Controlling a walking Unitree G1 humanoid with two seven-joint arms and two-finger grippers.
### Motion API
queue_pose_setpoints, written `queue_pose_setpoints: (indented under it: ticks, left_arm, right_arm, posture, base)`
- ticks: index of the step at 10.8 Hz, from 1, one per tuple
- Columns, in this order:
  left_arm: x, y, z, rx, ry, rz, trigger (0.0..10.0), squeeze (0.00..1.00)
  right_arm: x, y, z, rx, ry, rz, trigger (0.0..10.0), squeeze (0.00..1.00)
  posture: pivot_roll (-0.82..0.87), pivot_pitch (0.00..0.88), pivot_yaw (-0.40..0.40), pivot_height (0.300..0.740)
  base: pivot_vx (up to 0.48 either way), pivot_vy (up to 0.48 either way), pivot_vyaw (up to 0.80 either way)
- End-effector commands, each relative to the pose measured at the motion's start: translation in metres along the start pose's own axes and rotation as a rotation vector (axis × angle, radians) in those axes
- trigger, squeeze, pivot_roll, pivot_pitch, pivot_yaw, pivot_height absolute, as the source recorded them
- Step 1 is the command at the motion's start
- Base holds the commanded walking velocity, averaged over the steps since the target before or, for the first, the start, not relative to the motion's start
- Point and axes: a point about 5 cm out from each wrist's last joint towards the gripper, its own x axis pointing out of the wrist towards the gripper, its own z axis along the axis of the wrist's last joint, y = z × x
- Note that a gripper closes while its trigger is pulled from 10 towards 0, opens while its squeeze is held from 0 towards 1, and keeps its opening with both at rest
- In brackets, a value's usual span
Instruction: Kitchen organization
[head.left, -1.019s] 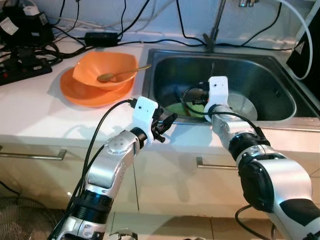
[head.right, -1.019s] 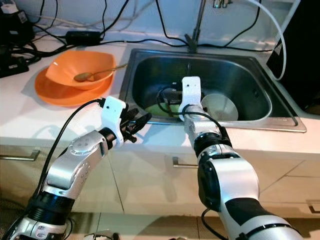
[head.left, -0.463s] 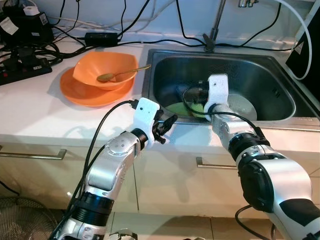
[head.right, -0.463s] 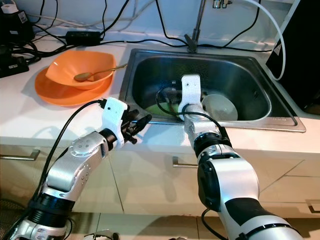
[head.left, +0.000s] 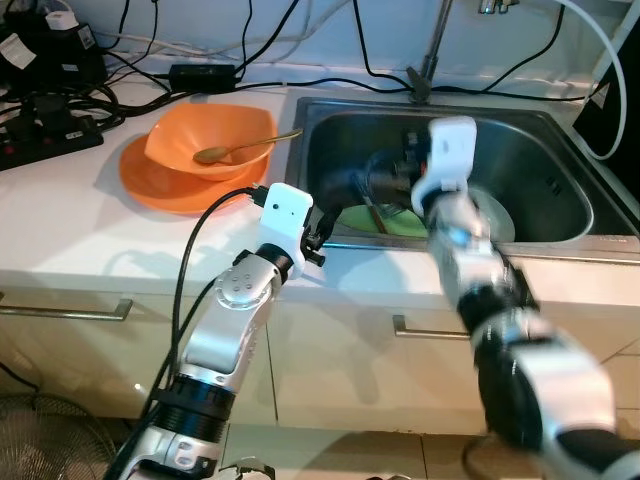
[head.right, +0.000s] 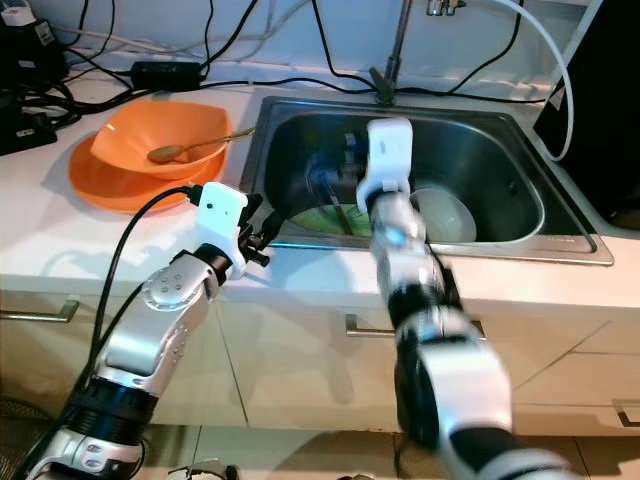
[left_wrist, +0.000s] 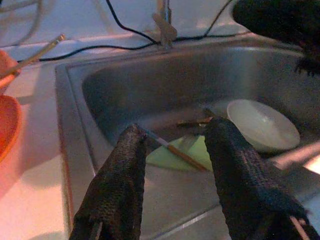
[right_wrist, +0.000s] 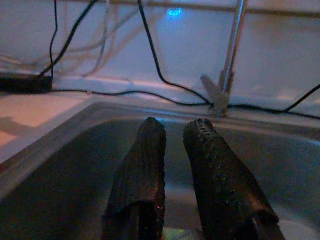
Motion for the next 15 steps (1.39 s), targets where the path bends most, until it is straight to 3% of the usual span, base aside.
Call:
queue_pose_setpoints:
  ticks: [1,4,6,7,9,11,12,13,14,15]
  left_arm:
    - [0.003,0.002,0.004,-0.007,-0.026,0.028,10.0,0.0]
    - [0.003,0.005,0.004,0.01,-0.042,0.048,10.0,0.0]
    - [0.004,0.01,0.011,0.067,-0.079,0.077,10.0,0.0]
    - [0.005,0.013,0.019,0.184,-0.104,0.088,10.0,0.0]
    - [0.012,0.025,0.048,0.534,-0.143,0.153,10.0,0.0]
    - [0.027,0.043,0.054,0.708,-0.095,0.245,10.0,0.0]
    - [0.033,0.048,0.053,0.72,-0.071,0.265,10.0,1.0]
    - [0.042,0.055,0.051,0.779,-0.026,0.301,10.0,1.0]
    - [0.05,0.056,0.05,0.845,0.01,0.307,10.0,0.0]
    - [0.058,0.056,0.053,0.867,0.016,0.316,10.0,0.0]
  right_arm:
    - [-0.005,0.001,0.006,0.011,-0.068,0.008,10.0,0.0]
    - [-0.041,0.012,-0.013,0.043,-0.093,0.048,10.0,0.0]
    - [-0.047,0.017,-0.016,0.06,-0.071,0.053,10.0,0.0]
    - [-0.048,0.02,-0.019,0.068,-0.057,0.052,10.0,0.0]
    - [-0.05,0.025,-0.02,0.084,-0.041,0.049,10.0,0.0]
    - [-0.049,0.024,-0.02,0.085,-0.034,0.037,10.0,0.0]
    - [-0.048,0.023,-0.02,0.084,-0.031,0.031,10.0,0.0]
    - [-0.048,0.022,-0.02,0.083,-0.031,0.027,10.0,0.0]
    - [-0.048,0.022,-0.019,0.082,-0.031,0.023,10.0,0.0]
    - [-0.047,0.021,-0.018,0.082,-0.033,0.019,10.0,0.0]
  posture:
    - [0.08,0.0,-0.016,0.74]
    - [0.05,0.0,-0.001,0.74]
    - [0.05,0.0,-0.003,0.74]
    - [0.05,0.0,-0.005,0.74]
    - [0.05,0.0,-0.005,0.74]
    - [0.05,0.0,-0.002,0.74]
    - [0.04,0.0,-0.002,0.74]
    - [0.03,0.0,0.0,0.74]
    - [0.03,0.0,-0.001,0.74]
    - [0.02,0.0,-0.001,0.74]
  base:
    - [0.0,0.0,0.0]
    - [0.0,0.0,0.0]
    - [0.0,0.0,0.0]
    - [0.0,0.0,0.0]
    - [0.0,0.0,0.0]
    - [0.0,0.0,0.0]
    - [0.0,0.0,0.0]
    - [0.0,0.0,0.0]
    - [0.0,0.0,0.0]
    - [0.0,0.0,0.0]
